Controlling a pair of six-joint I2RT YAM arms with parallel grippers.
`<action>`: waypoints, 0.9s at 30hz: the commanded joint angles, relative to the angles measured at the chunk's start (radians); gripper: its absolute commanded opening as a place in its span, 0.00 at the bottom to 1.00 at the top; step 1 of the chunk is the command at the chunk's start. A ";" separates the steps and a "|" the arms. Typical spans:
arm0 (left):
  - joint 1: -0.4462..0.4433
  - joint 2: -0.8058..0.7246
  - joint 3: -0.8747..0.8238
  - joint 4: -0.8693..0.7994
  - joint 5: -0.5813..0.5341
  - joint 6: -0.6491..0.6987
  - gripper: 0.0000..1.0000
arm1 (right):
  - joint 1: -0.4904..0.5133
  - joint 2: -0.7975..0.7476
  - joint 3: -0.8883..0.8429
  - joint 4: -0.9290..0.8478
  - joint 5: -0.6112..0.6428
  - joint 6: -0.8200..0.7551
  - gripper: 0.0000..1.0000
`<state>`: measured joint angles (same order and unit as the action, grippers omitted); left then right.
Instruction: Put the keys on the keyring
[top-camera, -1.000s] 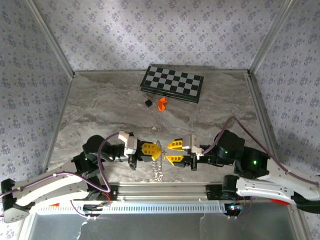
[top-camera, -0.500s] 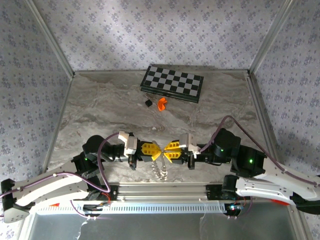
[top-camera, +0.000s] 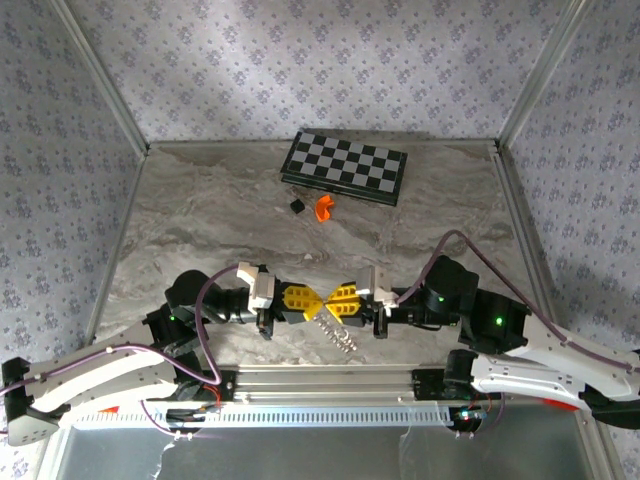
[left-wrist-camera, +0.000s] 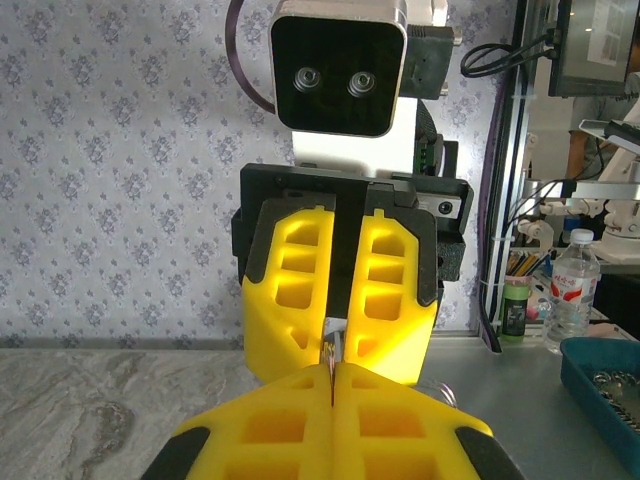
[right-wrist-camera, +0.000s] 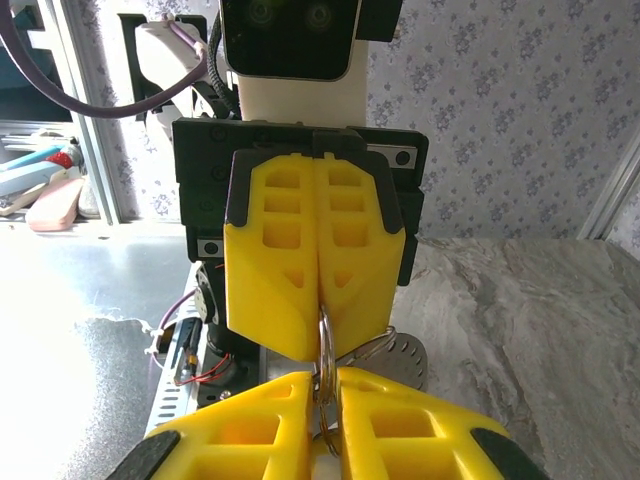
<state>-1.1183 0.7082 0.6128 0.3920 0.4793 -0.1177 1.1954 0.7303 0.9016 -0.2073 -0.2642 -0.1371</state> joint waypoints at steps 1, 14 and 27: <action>0.003 -0.010 0.045 0.039 0.019 -0.008 0.00 | -0.010 0.000 0.003 0.029 -0.014 0.011 0.11; 0.003 -0.046 0.168 -0.380 -0.147 0.165 0.28 | -0.016 0.007 0.098 -0.170 0.104 -0.079 0.00; 0.003 -0.010 0.267 -0.589 -0.145 0.251 0.31 | 0.010 0.156 0.322 -0.481 0.242 -0.191 0.00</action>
<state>-1.1175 0.6842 0.8398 -0.1650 0.3393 0.1051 1.1950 0.8753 1.1641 -0.6231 -0.0654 -0.2962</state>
